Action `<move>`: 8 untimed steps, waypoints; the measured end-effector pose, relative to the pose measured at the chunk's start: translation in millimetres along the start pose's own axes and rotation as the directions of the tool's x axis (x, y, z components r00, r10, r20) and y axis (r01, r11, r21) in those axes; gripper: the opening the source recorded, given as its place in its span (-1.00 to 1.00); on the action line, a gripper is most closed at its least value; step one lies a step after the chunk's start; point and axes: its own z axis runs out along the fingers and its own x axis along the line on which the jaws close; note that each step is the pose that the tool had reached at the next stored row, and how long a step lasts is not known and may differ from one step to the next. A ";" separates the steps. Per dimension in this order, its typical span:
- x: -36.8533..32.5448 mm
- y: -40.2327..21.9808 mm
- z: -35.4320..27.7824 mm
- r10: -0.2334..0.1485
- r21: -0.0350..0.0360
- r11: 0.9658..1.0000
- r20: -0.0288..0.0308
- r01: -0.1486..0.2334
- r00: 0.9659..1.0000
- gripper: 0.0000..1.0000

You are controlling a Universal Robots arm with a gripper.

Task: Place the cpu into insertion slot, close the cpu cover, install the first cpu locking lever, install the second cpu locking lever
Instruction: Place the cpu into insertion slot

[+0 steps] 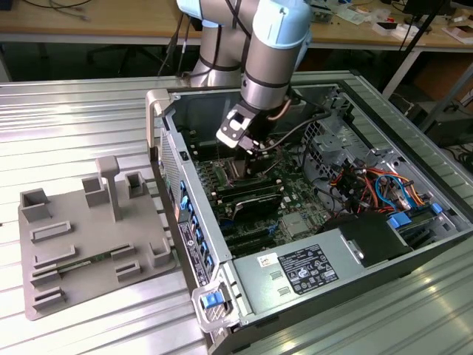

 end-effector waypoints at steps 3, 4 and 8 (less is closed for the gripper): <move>1.7 -0.3 2.5 -0.002 0.000 1.000 0.000 0.002 1.000 0.09; 2.5 -0.8 3.5 -0.002 0.000 1.000 0.000 0.002 1.000 0.09; 3.0 -1.7 5.2 -0.001 0.000 1.000 0.000 0.001 1.000 0.09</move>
